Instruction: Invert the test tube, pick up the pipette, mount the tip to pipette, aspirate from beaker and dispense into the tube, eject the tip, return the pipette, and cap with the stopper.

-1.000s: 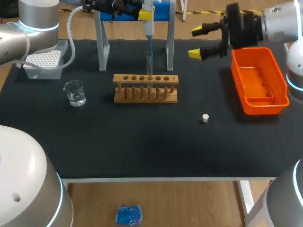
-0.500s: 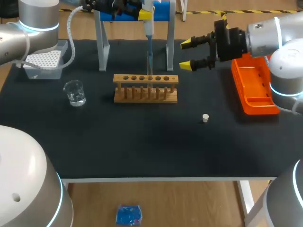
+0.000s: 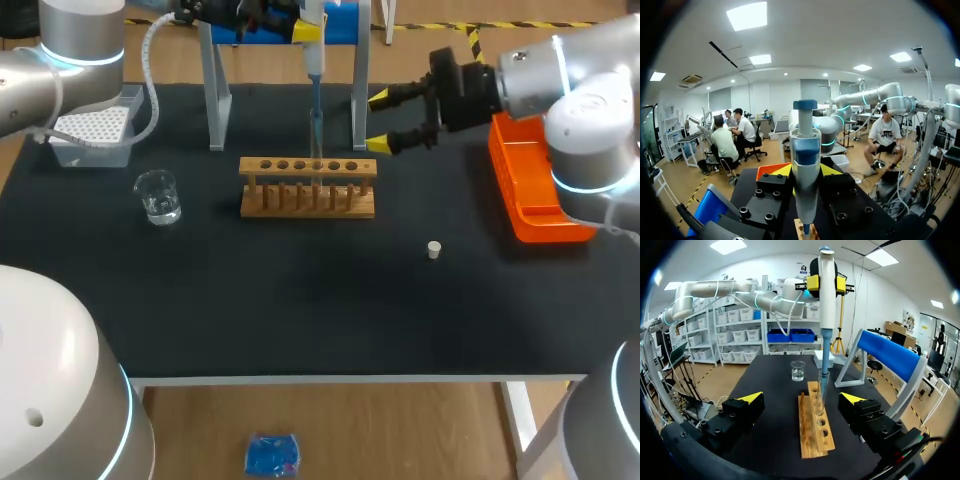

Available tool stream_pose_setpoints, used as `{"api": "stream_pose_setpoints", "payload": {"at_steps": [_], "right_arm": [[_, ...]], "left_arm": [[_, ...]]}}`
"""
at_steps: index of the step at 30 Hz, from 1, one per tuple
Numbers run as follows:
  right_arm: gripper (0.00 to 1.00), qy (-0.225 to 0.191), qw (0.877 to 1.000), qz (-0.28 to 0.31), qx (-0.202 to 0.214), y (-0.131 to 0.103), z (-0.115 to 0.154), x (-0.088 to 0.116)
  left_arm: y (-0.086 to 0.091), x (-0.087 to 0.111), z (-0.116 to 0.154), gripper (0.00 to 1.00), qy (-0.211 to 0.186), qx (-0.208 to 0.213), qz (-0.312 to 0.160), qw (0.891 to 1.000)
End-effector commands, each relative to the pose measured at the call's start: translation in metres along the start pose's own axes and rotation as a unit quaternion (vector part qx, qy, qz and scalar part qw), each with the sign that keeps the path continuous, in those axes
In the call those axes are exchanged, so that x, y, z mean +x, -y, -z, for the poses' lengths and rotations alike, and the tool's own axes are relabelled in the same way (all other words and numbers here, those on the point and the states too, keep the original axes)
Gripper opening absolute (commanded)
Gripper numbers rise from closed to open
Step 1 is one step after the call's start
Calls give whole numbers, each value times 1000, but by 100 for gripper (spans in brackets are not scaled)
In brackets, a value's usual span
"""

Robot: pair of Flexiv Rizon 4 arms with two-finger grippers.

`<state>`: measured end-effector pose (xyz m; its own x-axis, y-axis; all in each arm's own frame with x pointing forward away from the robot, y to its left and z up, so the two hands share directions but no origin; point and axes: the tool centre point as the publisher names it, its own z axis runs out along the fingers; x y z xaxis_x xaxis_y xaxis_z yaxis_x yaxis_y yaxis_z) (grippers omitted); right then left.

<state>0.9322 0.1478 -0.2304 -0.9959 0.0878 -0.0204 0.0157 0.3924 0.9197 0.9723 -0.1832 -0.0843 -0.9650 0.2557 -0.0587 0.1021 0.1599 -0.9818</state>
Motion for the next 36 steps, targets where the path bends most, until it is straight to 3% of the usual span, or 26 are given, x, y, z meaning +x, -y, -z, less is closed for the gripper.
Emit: {"api": "stream_pose_setpoints", "payload": {"at_steps": [1,36], "right_arm": [[100,-1,1000,0,1,0,0,-2],[100,-1,1000,0,1,0,0,-2]], "left_arm": [[1,1,0,0,1,0,0,1000],[3,1,-3,0,2,-8,-2,1000]]}}
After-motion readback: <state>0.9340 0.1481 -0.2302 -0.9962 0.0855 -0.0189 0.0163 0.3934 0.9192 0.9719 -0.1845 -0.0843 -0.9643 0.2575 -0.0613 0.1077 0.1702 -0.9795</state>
